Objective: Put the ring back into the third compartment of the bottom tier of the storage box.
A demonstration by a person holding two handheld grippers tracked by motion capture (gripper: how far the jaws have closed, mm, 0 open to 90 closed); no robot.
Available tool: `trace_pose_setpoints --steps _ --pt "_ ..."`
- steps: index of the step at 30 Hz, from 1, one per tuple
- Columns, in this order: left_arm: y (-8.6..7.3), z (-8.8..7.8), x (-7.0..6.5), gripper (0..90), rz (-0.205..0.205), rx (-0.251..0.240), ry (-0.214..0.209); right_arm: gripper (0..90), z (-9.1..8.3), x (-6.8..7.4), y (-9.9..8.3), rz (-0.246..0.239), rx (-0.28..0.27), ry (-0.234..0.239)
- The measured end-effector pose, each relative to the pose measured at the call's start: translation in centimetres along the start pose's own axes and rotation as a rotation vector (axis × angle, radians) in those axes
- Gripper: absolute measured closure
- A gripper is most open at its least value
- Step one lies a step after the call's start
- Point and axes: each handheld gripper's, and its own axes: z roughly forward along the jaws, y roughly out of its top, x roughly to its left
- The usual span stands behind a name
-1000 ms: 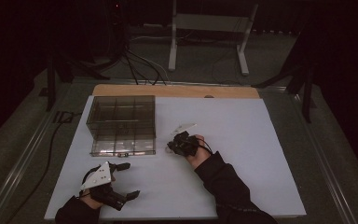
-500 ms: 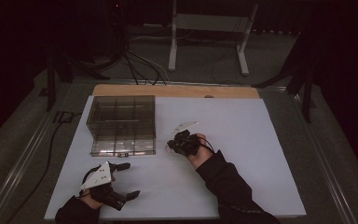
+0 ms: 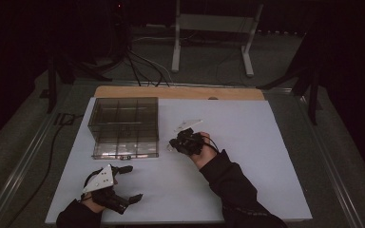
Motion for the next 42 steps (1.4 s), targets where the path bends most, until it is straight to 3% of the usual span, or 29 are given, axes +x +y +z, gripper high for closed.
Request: trace_pose_setpoints --steps 42 --pt "0.0 0.0 -0.1 0.6 0.008 -0.002 -0.001 86.5 -0.1 1.4 4.7 -0.030 -0.061 0.023"
